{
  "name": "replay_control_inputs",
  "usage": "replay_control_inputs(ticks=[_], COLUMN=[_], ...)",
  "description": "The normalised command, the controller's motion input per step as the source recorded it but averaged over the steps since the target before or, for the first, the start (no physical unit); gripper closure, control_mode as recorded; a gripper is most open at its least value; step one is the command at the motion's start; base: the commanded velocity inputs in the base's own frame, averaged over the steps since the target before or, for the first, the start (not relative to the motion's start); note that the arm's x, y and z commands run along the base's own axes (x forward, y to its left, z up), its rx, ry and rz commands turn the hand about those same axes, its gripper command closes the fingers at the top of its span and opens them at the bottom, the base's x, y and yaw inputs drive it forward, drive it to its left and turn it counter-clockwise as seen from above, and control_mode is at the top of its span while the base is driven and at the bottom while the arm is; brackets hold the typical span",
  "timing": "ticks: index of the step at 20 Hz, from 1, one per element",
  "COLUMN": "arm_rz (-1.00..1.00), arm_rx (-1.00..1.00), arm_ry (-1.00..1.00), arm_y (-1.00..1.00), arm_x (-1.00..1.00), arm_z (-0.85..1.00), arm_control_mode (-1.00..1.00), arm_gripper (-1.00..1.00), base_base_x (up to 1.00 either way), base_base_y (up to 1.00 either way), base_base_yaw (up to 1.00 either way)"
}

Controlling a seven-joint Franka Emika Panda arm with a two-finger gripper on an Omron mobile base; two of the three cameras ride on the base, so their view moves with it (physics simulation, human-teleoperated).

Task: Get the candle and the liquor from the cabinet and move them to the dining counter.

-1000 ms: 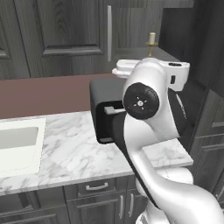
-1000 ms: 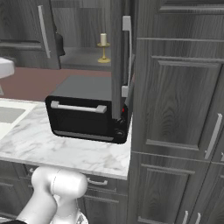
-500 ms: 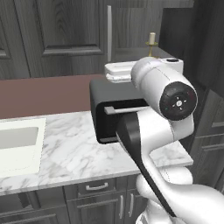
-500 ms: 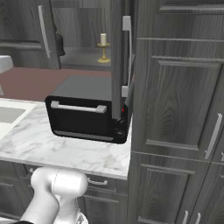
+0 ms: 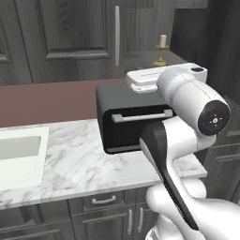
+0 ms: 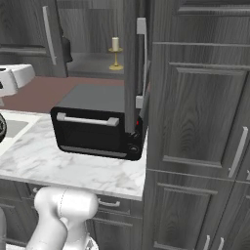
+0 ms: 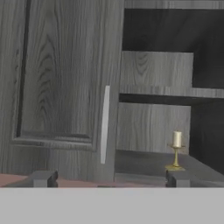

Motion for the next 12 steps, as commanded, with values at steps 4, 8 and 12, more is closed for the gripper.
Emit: replay_control_inputs(ticks=[4,8,12], arm_rz=[0.07,0.10,0.08], arm_rx=[0.00,0.00,0.00], arm_ry=[-0.29,-0.13,0.00], arm_y=[-0.11,-0.07,-0.01], arm_x=[0.12,0.29,0.20], arm_z=[-0.36,-0.11,0.00], arm_control_mode=[-1.00,-1.00,-1.00], arm_gripper=[-1.00,-1.00,-1.00], base_base_x=[0.00,0.00,0.00], base_base_y=[0.00,0.00,0.00], base_base_yaw=[0.00,0.00,0.00])
